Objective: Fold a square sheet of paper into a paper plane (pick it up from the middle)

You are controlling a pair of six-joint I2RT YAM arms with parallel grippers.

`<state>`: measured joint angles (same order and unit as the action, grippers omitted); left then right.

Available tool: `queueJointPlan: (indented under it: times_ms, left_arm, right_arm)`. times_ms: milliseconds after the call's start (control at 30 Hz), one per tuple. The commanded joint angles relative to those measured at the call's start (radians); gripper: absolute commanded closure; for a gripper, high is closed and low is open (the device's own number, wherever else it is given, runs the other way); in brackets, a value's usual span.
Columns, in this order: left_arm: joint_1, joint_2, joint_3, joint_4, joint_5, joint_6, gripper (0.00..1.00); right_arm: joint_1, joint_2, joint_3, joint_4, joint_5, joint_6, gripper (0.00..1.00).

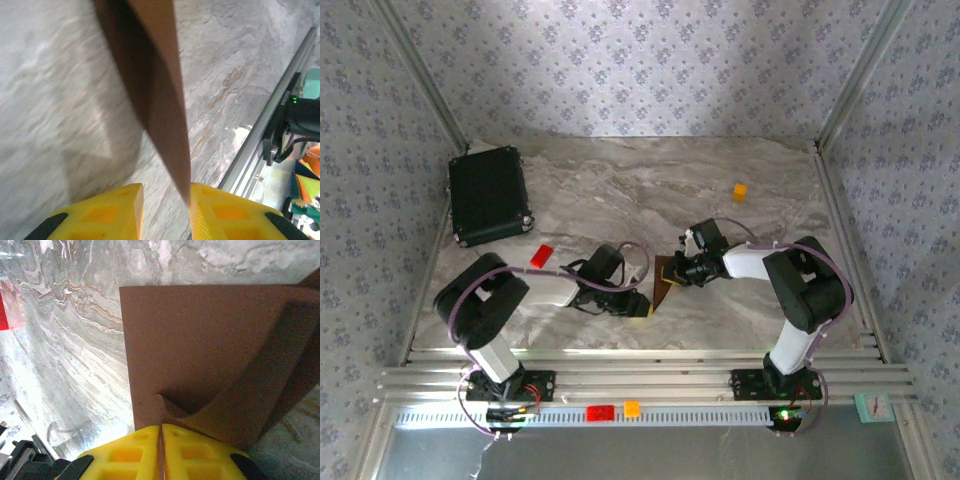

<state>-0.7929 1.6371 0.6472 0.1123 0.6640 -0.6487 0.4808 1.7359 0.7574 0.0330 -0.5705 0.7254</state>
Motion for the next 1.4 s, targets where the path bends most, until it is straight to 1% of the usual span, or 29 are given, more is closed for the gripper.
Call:
queueJointPlan:
  times_ms: [0, 133, 233, 300, 467, 567, 800, 1000, 1367]
  left_arm:
    - [0.011, -0.097, -0.005, -0.057, -0.094, -0.041, 0.71]
    - [0.015, -0.142, 0.029, -0.034, -0.108, -0.077, 0.87]
    - [0.016, -0.108, 0.075, -0.006, -0.067, -0.091, 0.94]
    - [0.013, -0.064, 0.113, -0.005, -0.034, -0.094, 0.97]
    - [-0.010, 0.044, 0.217, -0.015, 0.016, -0.084, 0.96]
    - [-0.023, 0.097, 0.263, -0.040, 0.013, -0.075, 0.96]
    - [-0.026, 0.186, 0.302, -0.048, 0.012, -0.081, 0.95]
    - [-0.031, 0.210, 0.274, -0.076, -0.013, -0.070, 0.95]
    - [-0.063, 0.175, 0.173, -0.106, -0.069, -0.063, 0.95]
  right_arm:
    - [0.007, 0.057, -0.030, -0.108, 0.124, -0.001, 0.86]
    - [0.008, 0.059, -0.029, -0.106, 0.120, 0.003, 0.86]
    - [0.012, 0.057, -0.029, -0.108, 0.124, 0.005, 0.86]
    - [0.012, 0.057, -0.029, -0.107, 0.123, 0.007, 0.86]
    - [0.013, 0.059, -0.035, -0.101, 0.123, 0.012, 0.86]
    - [0.014, 0.057, -0.039, -0.102, 0.124, 0.012, 0.87]
    - [0.015, 0.060, -0.041, -0.097, 0.120, 0.012, 0.87]
    - [0.012, 0.061, -0.038, -0.107, 0.119, 0.005, 0.87]
    - [0.010, 0.067, -0.043, -0.102, 0.118, 0.009, 0.87]
